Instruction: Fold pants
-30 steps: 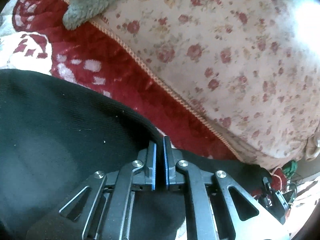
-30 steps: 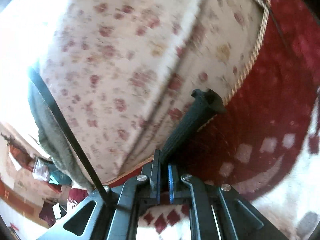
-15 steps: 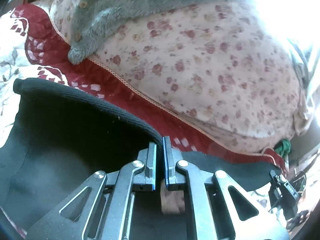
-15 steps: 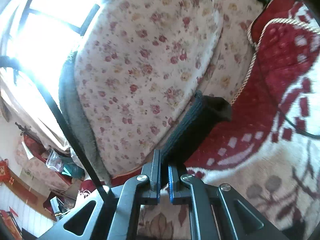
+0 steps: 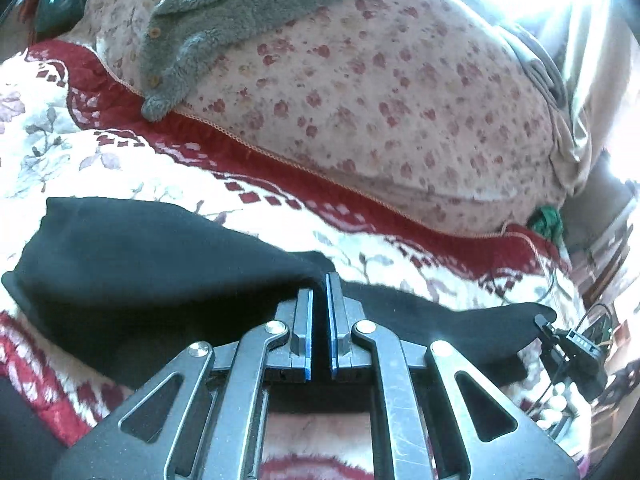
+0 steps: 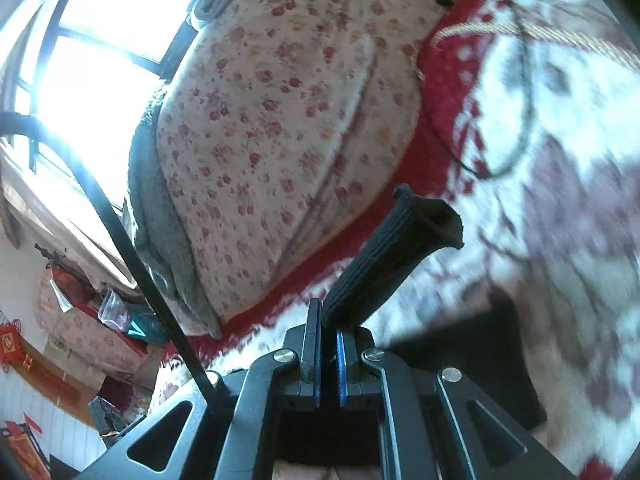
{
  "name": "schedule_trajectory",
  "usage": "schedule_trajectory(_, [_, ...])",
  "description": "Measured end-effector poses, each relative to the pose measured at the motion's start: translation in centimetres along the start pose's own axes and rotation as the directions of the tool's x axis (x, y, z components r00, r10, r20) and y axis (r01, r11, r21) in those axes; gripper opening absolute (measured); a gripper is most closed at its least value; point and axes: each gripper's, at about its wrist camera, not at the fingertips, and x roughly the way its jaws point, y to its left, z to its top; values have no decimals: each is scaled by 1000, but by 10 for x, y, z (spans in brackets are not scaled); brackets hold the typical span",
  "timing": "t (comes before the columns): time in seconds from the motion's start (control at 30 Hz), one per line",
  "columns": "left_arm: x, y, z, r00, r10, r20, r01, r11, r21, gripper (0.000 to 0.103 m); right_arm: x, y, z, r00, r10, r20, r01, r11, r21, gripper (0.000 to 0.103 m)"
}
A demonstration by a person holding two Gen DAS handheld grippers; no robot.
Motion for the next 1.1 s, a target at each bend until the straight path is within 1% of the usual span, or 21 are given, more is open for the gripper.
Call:
schedule_trajectory(0.1, [1, 4, -18, 1000, 9, -27, -9, 1000, 14, 5, -5, -13, -17, 999, -26, -19, 26, 1000, 3, 5])
schedule_trajectory(0.17, [6, 8, -30, 998, 23, -57, -22, 1000, 20, 5, -4, -26, -25, 999, -34, -32, 35, 999, 37, 5])
schedule_trajectory(0.3, [9, 21, -46, 995, 38, -89, -39, 999, -6, 5, -7, -35, -36, 999, -37, -37, 40, 997, 60, 5])
schedule_trajectory(0.37, [8, 24, -49, 995, 46, -86, -46, 999, -6, 5, -9, -35, -40, 998, -46, -42, 48, 998, 48, 5])
schedule_trajectory(0.43, [9, 23, -53, 995, 55, -86, -54, 999, 6, 5, -7, -37, -42, 996, -76, -52, 78, 996, 37, 5])
schedule_trajectory(0.5, [11, 24, -56, 994, 62, -92, -62, 998, 9, 5, -5, -43, -45, 993, -98, -62, 101, 993, 55, 5])
schedule_trajectory(0.53, [10, 26, -57, 994, 56, -98, -56, 998, -2, 5, -7, -43, -47, 993, -98, -61, 102, 993, 64, 5])
schedule_trajectory(0.7, [-1, 32, -54, 997, 47, -63, -48, 999, -14, 5, -25, -35, -54, 996, -89, -33, 90, 995, 41, 5])
schedule_trajectory(0.73, [0, 33, -54, 997, 50, -63, -51, 999, -9, 5, -23, -36, -54, 994, -96, -43, 97, 995, 36, 5])
schedule_trajectory(0.8, [6, 36, -56, 995, 58, -76, -60, 998, -18, 5, -15, -44, -58, 987, -143, -69, 146, 989, 30, 5])
schedule_trajectory(0.87, [7, 42, -58, 995, 36, -96, -40, 998, -44, 5, -10, -53, -63, 985, -150, -86, 156, 986, 59, 5])
schedule_trajectory(0.9, [4, 45, -59, 995, 25, -97, -30, 998, -57, 5, -12, -51, -64, 983, -164, -80, 168, 984, 50, 8])
schedule_trajectory(0.93, [-2, 51, -59, 995, 9, -96, -16, 997, -74, 5, -13, -48, -63, 981, -180, -79, 183, 983, 35, 14])
schedule_trajectory(0.97, [-7, 55, -58, 995, 5, -95, -13, 996, -85, 5, -15, -44, -62, 976, -202, -78, 203, 979, 14, 17])
schedule_trajectory(1.0, [-13, 59, -58, 996, -2, -89, -6, 995, -98, 5, -19, -39, -61, 974, -214, -73, 215, 977, -2, 21])
schedule_trajectory(1.03, [-24, 68, -57, 997, -6, -78, -3, 994, -113, 5, -23, -35, -60, 975, -210, -69, 209, 978, -15, 27])
schedule_trajectory(1.07, [-31, 74, -56, 998, 5, -70, -13, 993, -120, 11, -28, -28, -61, 979, -193, -68, 191, 981, -38, 31])
schedule_trajectory(1.1, [-39, 81, -55, 998, 20, -59, -27, 992, -124, 17, -31, -19, -62, 979, -189, -70, 185, 980, -68, 37])
